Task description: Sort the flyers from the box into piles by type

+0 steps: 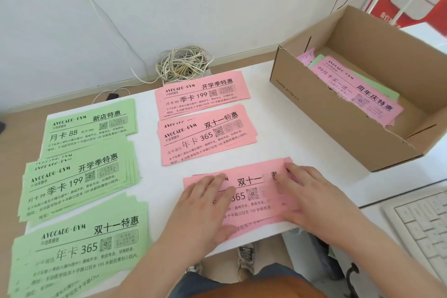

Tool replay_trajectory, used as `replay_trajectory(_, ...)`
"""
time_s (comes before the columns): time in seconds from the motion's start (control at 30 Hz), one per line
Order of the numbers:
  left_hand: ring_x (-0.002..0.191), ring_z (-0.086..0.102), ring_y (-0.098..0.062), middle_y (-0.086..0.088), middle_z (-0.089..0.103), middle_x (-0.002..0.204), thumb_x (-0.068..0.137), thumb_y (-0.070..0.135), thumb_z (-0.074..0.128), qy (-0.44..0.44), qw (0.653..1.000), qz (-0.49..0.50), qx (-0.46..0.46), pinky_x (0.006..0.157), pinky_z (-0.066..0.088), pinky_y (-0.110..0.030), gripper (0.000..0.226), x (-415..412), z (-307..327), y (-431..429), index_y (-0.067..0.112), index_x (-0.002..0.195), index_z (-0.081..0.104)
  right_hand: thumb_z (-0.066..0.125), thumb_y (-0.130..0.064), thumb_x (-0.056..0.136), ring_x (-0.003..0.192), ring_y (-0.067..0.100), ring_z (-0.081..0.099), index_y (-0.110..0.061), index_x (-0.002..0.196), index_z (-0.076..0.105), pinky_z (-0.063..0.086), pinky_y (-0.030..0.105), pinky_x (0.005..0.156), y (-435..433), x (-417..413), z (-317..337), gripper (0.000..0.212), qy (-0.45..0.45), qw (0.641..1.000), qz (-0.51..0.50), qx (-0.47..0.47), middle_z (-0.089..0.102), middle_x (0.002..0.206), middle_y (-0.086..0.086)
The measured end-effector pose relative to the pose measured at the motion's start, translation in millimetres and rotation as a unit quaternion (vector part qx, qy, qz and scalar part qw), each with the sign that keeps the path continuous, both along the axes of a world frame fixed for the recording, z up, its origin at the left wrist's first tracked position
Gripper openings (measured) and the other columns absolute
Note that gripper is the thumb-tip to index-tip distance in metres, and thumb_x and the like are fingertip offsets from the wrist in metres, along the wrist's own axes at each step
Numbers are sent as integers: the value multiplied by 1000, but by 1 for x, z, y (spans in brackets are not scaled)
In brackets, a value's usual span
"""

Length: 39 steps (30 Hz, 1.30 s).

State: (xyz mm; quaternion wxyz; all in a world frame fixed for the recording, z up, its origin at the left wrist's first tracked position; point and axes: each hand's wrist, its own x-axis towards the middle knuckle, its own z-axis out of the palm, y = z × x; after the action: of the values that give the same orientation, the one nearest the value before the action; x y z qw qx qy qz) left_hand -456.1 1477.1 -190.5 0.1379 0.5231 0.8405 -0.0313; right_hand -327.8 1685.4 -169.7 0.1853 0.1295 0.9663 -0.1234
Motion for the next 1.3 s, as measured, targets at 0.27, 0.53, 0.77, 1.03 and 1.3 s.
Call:
replay_trajectory(0.27,144,-5,-39,-22,-12,156,100,37,31,-7,988,-24,-154,116,7,-47,68,11,15,22,12,150,-7,53,-46,89,135,17,27,-30,147,25,30,26,108,4,-4,6,66,23,1000,-3,-15,25,153,-7)
replay_trajectory(0.53,143,14,-36,-19,5,157,95,1,34,-14,990,-7,-138,105,35,-44,75,8,23,30,14,148,-17,65,-23,89,76,2,65,-34,122,53,49,26,76,9,-15,7,37,89,835,-338,-425,73,94,-9)
replay_trajectory(0.77,67,59,-19,16,45,135,98,20,43,-148,946,196,212,63,40,-28,85,-21,17,7,63,130,-23,44,-41,97,103,15,57,-29,134,42,40,31,83,6,-3,10,40,117,903,-341,-234,64,113,-6)
replay_trajectory(1.03,43,51,-20,-16,45,143,73,16,78,-13,980,31,196,34,36,-25,108,-13,4,8,35,150,5,62,-26,82,109,28,48,-25,142,33,38,32,96,-9,-9,0,67,64,944,-303,-115,42,122,6)
replay_trajectory(1.3,41,45,-16,-14,48,141,66,8,81,-7,989,11,146,30,36,-25,121,-13,0,10,39,150,0,56,-23,79,83,15,57,-26,105,60,50,32,70,-7,-23,0,26,60,936,-323,-128,61,93,-5)
